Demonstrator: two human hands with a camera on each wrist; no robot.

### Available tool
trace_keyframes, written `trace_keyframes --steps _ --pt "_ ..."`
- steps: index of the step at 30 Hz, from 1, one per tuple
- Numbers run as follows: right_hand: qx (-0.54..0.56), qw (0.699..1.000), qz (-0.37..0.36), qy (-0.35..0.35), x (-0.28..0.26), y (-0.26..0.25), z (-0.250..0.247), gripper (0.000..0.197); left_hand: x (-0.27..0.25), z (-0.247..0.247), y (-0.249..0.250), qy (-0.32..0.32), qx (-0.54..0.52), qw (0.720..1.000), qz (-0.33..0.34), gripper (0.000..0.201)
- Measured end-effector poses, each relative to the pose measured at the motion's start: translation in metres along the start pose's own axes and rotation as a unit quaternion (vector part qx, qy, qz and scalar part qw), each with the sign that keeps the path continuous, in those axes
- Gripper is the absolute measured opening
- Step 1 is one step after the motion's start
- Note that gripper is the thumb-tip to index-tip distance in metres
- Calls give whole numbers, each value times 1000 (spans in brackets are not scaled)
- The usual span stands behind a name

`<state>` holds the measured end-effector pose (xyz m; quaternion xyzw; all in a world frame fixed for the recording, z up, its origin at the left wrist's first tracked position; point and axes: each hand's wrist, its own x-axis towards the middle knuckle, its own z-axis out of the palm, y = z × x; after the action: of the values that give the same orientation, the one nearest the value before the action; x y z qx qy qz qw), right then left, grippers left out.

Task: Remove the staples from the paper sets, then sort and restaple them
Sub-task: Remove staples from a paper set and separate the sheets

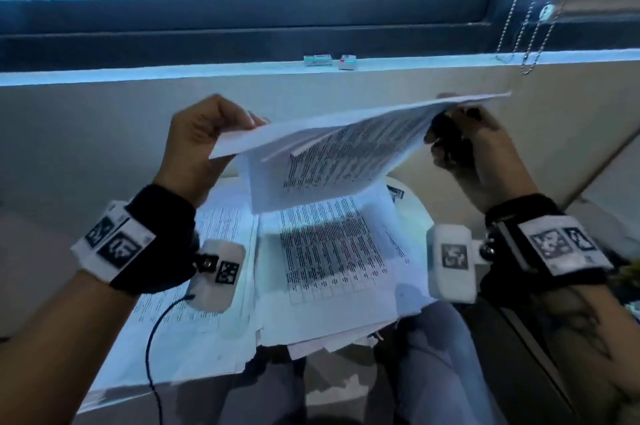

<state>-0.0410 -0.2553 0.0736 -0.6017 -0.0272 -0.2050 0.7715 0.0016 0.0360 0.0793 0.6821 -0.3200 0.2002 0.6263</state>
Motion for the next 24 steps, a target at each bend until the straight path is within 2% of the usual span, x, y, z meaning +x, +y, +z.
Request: trace_keyframes --steps 3,5,8,9,10,12,14,16,17,19,20,21,23,24 --pt "29 998 54 -20 -17 12 -5 21 -26 2 0 -1 10 999 -53 30" --pt "43 996 79 -12 -26 20 -9 22 -41 5 2 -31 15 995 -93 31" --pt "108 988 113 -21 -35 23 -18 14 -57 14 8 -68 25 990 -125 23" --pt "140 981 126 -38 -37 21 -22 18 -60 17 8 -66 13 990 -125 17" --pt "160 976 136 -56 -38 19 -26 32 -61 20 10 -56 -5 990 -132 16" --pt "161 973 150 -71 -39 16 -34 51 -62 21 8 -52 -42 981 -183 27" --pt "133 972 178 -78 -37 18 -38 50 -60 19 1 -82 -48 962 -257 53" --pt "102 968 218 -65 -36 21 -33 48 -59 18 -6 -92 -50 949 -299 56" --pt "84 967 236 -52 -35 23 -32 45 -57 19 -7 -86 -56 949 -298 59" --pt "37 965 260 -28 -34 29 -28 29 -50 20 -11 -30 -72 953 -292 64" --pt "19 965 262 -15 -34 32 -27 20 -44 19 -11 5 -74 958 -276 59" --pt "5 965 261 -6 -33 37 -28 21 -38 17 -9 34 -55 964 -258 52" --pt "-10 965 263 -2 -33 46 -27 27 -25 19 1 59 61 975 -204 48" --pt "-14 964 266 -4 -34 49 -26 26 -19 21 6 47 125 977 -164 46"
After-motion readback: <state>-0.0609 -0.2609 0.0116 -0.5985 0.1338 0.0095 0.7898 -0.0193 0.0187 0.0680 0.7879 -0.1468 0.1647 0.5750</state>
